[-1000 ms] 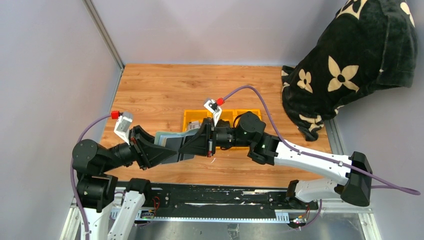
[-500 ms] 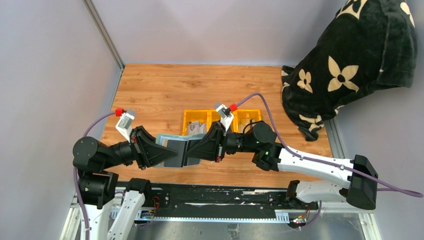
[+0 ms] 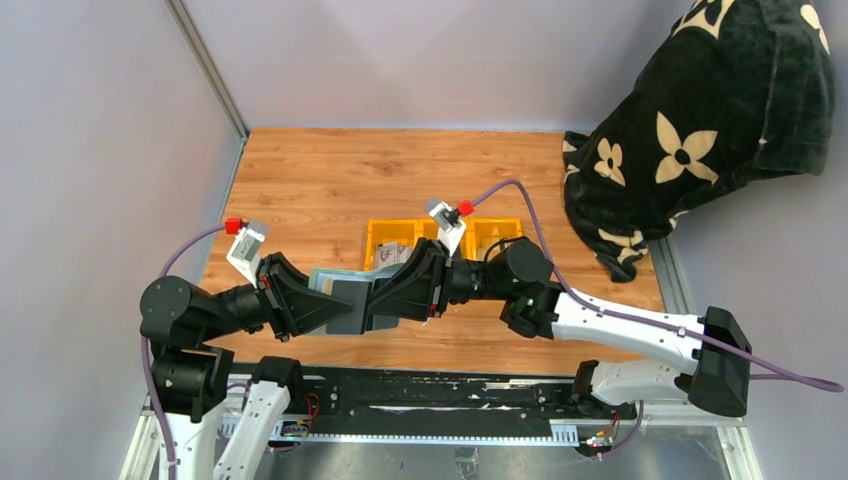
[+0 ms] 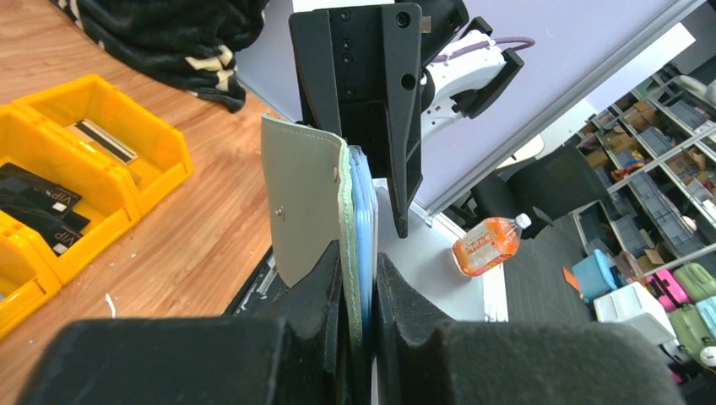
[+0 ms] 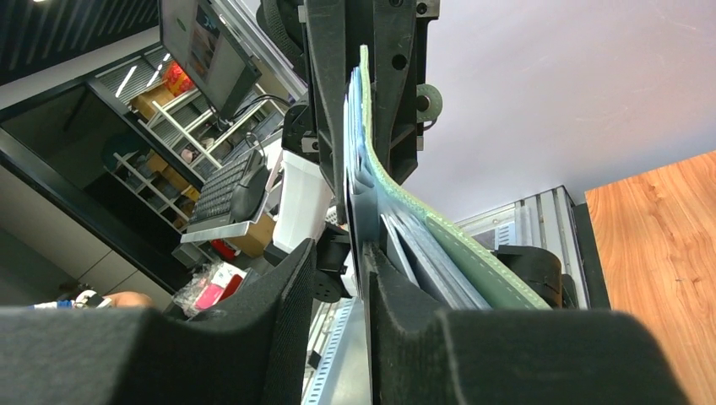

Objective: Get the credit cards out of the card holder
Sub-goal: Remove the credit card from the card holder.

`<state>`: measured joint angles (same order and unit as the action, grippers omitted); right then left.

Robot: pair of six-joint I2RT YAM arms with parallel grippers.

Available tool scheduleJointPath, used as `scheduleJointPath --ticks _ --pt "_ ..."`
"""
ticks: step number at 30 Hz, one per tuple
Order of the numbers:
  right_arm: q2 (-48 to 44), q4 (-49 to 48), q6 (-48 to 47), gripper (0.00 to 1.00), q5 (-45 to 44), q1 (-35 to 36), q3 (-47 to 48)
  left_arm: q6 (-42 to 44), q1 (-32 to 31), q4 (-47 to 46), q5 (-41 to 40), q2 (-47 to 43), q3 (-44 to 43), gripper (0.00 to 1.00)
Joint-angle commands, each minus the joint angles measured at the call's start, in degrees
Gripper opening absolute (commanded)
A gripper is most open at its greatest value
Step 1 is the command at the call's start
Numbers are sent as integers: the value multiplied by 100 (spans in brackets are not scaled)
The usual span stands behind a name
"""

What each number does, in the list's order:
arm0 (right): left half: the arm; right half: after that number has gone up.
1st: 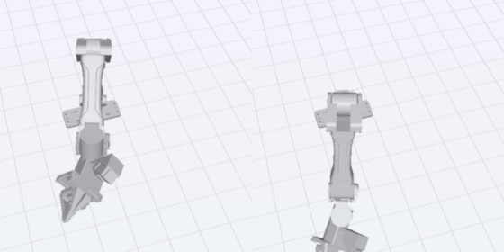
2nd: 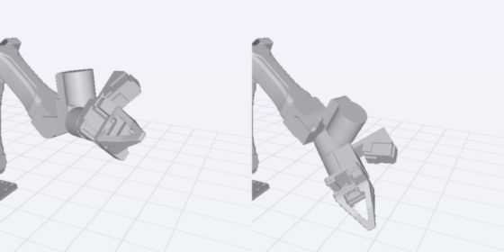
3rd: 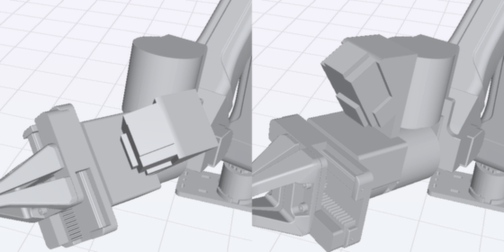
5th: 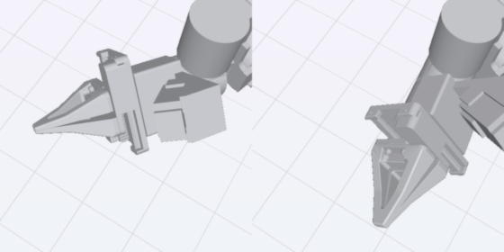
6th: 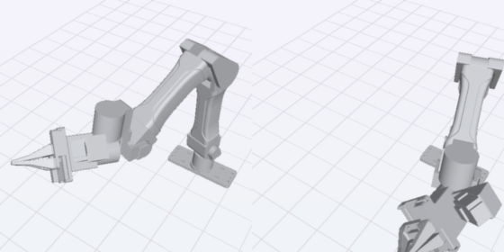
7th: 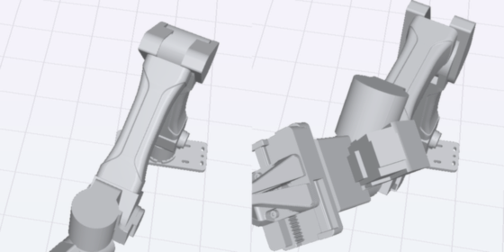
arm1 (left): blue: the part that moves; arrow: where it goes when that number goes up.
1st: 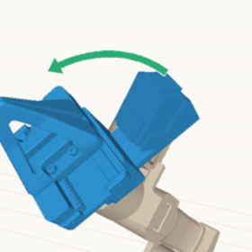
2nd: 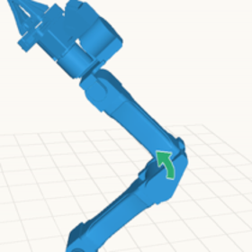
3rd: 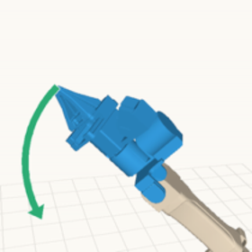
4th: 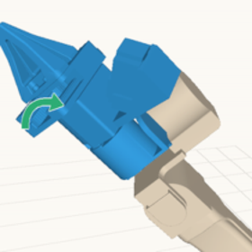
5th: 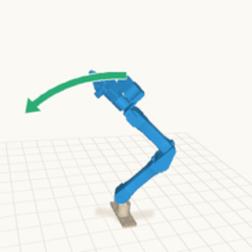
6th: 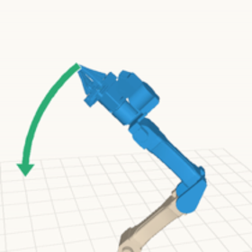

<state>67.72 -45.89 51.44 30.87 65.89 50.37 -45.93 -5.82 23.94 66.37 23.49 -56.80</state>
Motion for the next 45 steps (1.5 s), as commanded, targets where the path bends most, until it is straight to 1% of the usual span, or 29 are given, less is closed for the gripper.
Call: scheduleJointPath --ticks 1,4,7,9,10,11,14,15,17,21,26,30,35,42,44,45 --pt "193 130 -88 29 -48 -15 271 26 -42 -1 155 -11 -201 12" --pt "286 133 -73 24 -21 -8 341 45 -40 10 159 -11 -200 12" --pt "344 72 -45 12 -12 -6 373 49 -41 8 172 -4 -204 12" --pt "372 39 -20 6 -3 -12 382 49 -42 12 175 -11 -187 15" --pt "376 32 -26 1 13 -11 384 40 -42 7 189 -11 -188 17" --pt "361 17 -24 0 15 -14 367 22 -42 -7 211 -3 -186 19" --pt "260 -173 -1 0 24 -21 213 -41 -42 -35 264 11 -187 32" --pt "225 -263 24 0 24 -27 149 -67 -42 -55 293 15 -187 34" --pt "182 -512 129 0 60 -57 34 -126 -42 -109 313 18 -165 36" --pt "209 -1007 422 0 158 -127 -171 -307 -42 -261 370 33 -94 33" --pt "250 -1537 695 0 290 -162 -380 -445 -42 -377 437 49 -93 23" --pt "195 -1711 771 0 314 -182 -509 -469 -42 -384 469 51 -112 19" --pt "50 -1771 771 0 297 -182 -668 -478 -42 -391 483 66 -130 17" --pt "11 -1777 757 0 324 -145 -714 -378 -42 -287 404 66 -137 17" --pt "41 -1674 664 13 348 -83 -599 -223 -42 -184 307 62 -134 17" --pt "51 -1545 594 16 361 -51 -530 -163 -39 -129 266 60 -133 17"
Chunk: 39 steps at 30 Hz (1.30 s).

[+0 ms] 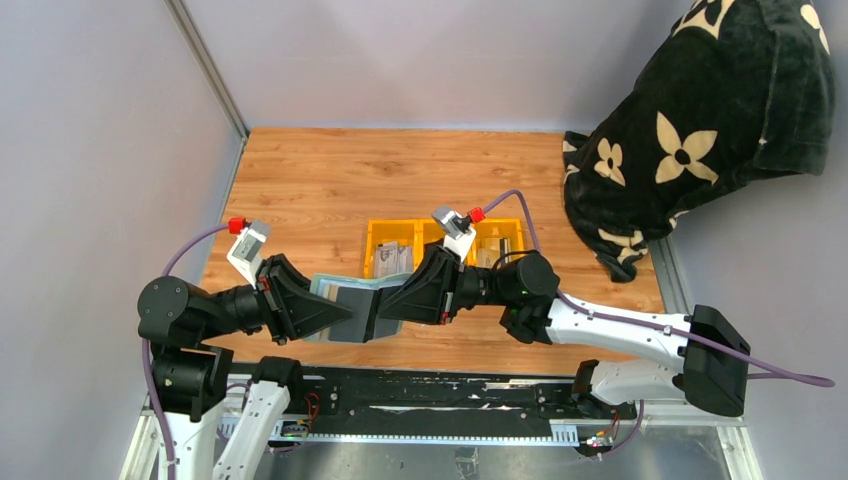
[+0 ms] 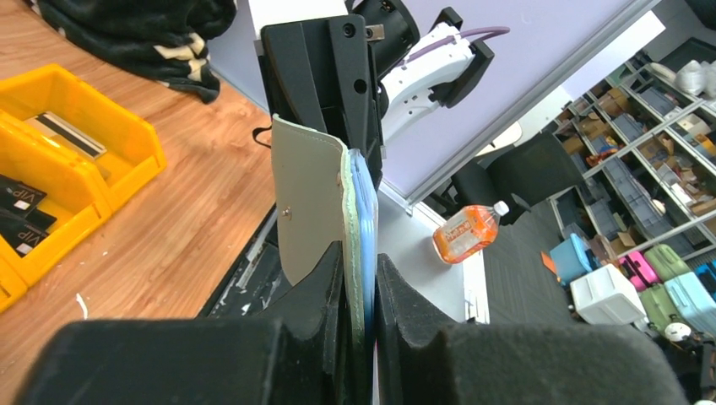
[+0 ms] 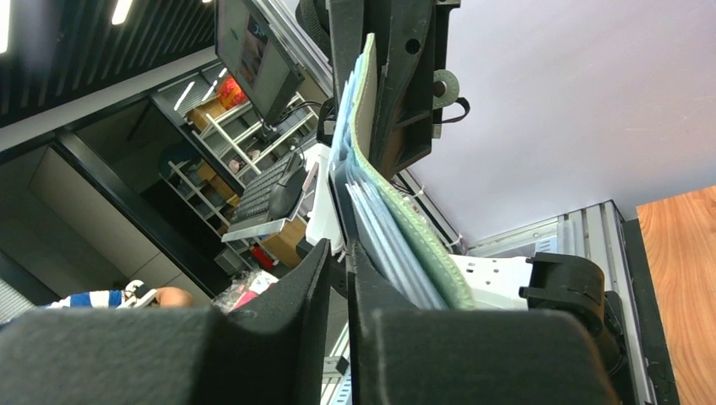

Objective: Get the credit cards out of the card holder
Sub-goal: Remove the credit card from the card holder.

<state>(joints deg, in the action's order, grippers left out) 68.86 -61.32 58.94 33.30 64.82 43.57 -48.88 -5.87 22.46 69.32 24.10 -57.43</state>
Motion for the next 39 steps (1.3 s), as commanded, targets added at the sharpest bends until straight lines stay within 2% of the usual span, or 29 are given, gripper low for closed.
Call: scheduleJointPath --ticks 1,3,6,14,17,25,29,31,35,39 --pt "-58 135 -240 22 123 89 210 171 -37 51 -66 5 -67 17" --pt "-50 420 -406 35 87 131 312 154 -37 50 -81 5 -69 18" --pt "-48 650 -559 43 -2 136 373 136 -42 47 -73 7 -114 19" --pt "120 1189 -783 44 -123 172 601 108 -37 51 -24 -4 -153 18" --pt "173 1267 -857 38 -196 229 678 114 -37 48 -24 -10 -158 18" --pt "281 1075 -785 1 -245 277 783 162 -35 71 -39 -51 -45 21" --pt "141 627 -675 0 -221 277 503 63 -37 90 31 -84 -45 35" --pt "163 457 -598 0 -109 271 481 -45 -37 72 67 -105 31 38" --pt "332 92 -363 0 120 277 527 -449 -33 -107 135 -180 291 38" --pt "439 -106 -262 0 220 276 540 -514 -37 -118 182 -193 293 32"
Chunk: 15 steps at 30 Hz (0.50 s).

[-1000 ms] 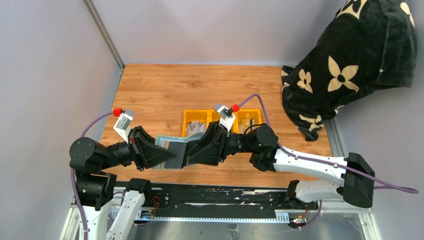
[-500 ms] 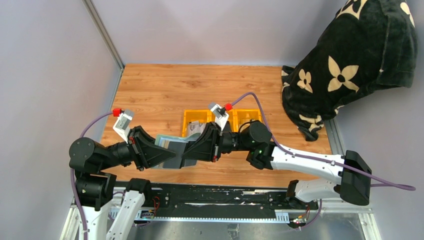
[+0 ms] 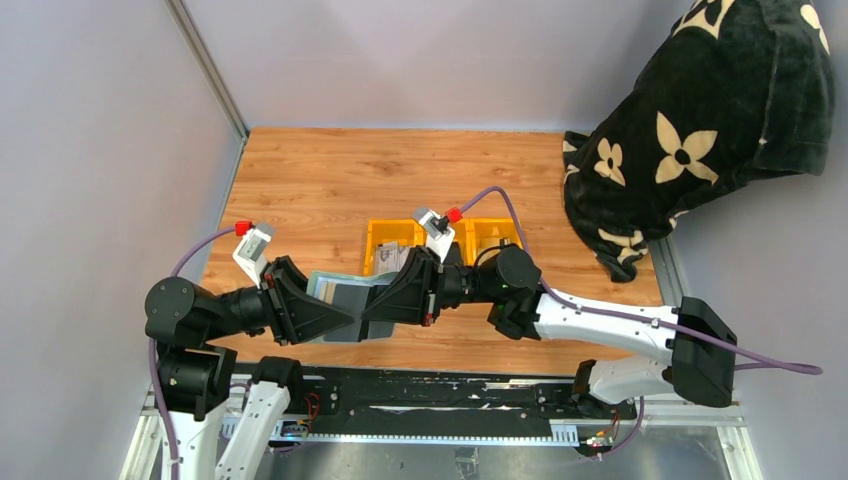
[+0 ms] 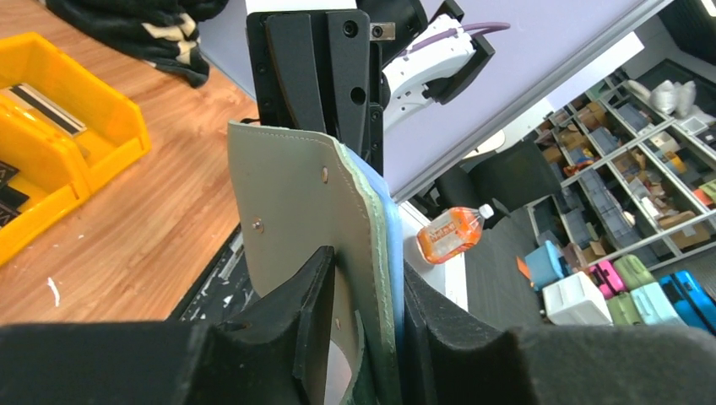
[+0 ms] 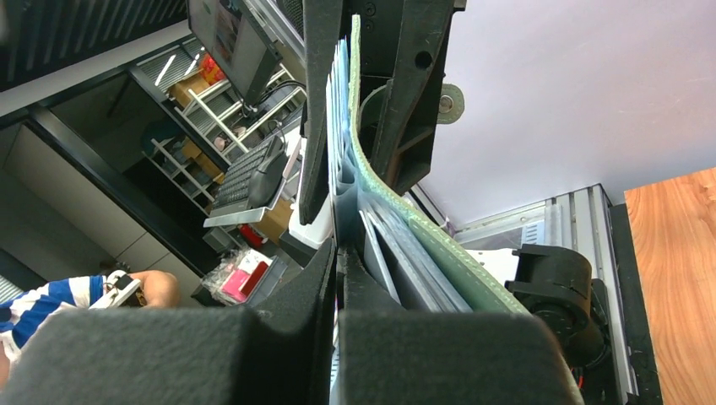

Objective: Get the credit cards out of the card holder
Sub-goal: Remove the credit card from the card holder.

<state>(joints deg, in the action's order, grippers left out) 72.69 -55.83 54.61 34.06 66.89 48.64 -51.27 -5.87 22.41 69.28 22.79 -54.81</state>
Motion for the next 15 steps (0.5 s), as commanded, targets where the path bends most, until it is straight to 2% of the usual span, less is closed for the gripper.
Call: scheduleJointPath --ticks 1,8,15 --pt "50 -657 158 0 145 69 17 -285 -37 -134 214 -51 20 30" --pt "-227 -562 22 0 50 60 -316 -298 -37 -239 374 123 -232 16" --pt "-267 -296 -52 0 82 66 -277 -284 -37 -247 380 191 -261 14"
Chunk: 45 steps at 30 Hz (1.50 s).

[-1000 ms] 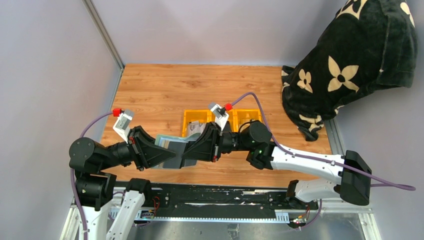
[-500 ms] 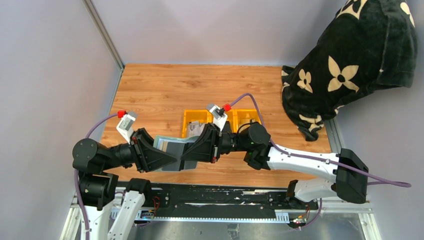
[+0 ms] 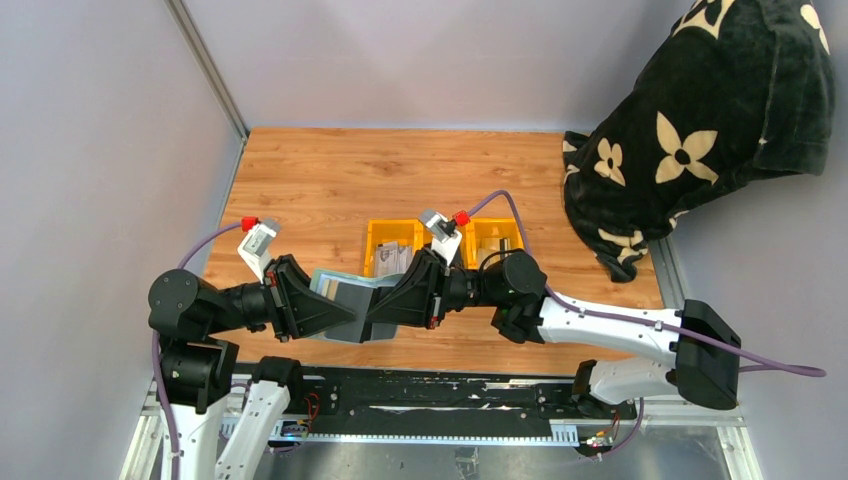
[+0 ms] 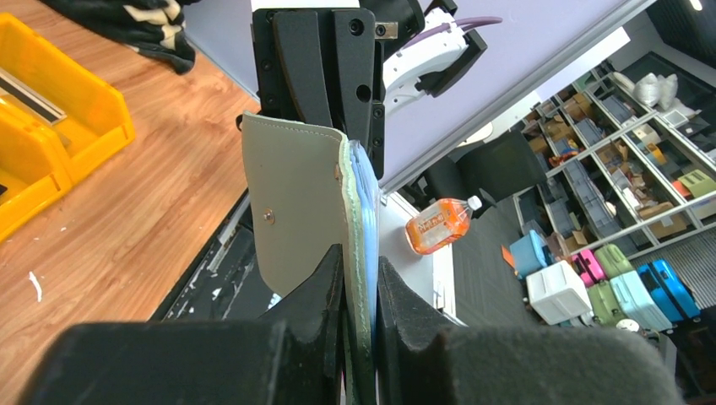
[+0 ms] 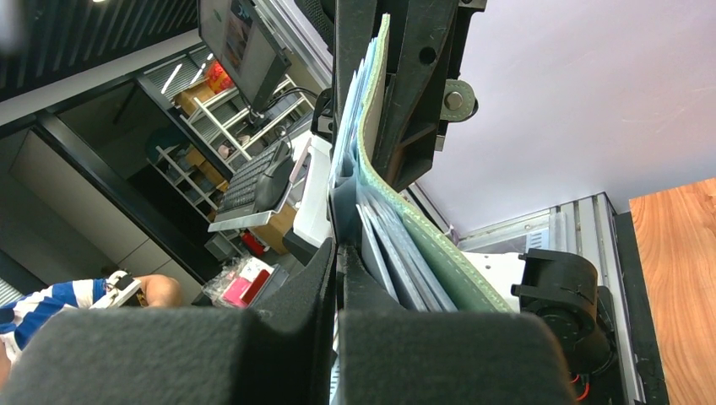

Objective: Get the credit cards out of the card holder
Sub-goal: Remove the credit card from the card holder.

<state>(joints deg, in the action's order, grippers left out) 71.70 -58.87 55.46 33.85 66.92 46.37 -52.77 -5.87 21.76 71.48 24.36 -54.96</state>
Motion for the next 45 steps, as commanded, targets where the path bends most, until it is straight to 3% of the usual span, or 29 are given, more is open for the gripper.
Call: scheduleJointPath --ticks 1,14,17,19,24,31,34,41,45 --pt "-186 32 -153 0 84 61 -49 -110 -36 -173 161 27 -252 14" --pt "-486 707 -579 1 -105 103 -50 440 -37 298 87 114 -442 15" --pt "-340 711 -629 29 -143 188 87 448 -37 295 28 89 -424 16" --pt "-255 719 -669 39 -118 224 181 460 -37 305 15 80 -418 16" --pt "-184 850 -727 45 -181 250 351 543 -37 399 -1 44 -410 18" --pt "-99 1193 -822 46 -336 252 532 549 -37 422 1 -15 -425 21" --pt "-59 1166 -825 40 -436 250 531 548 -37 430 32 -40 -441 22" --pt "255 614 -484 3 -273 247 740 518 -42 414 65 -146 -366 35" --pt "161 520 -500 0 -265 248 617 420 -37 424 154 -176 -334 36"
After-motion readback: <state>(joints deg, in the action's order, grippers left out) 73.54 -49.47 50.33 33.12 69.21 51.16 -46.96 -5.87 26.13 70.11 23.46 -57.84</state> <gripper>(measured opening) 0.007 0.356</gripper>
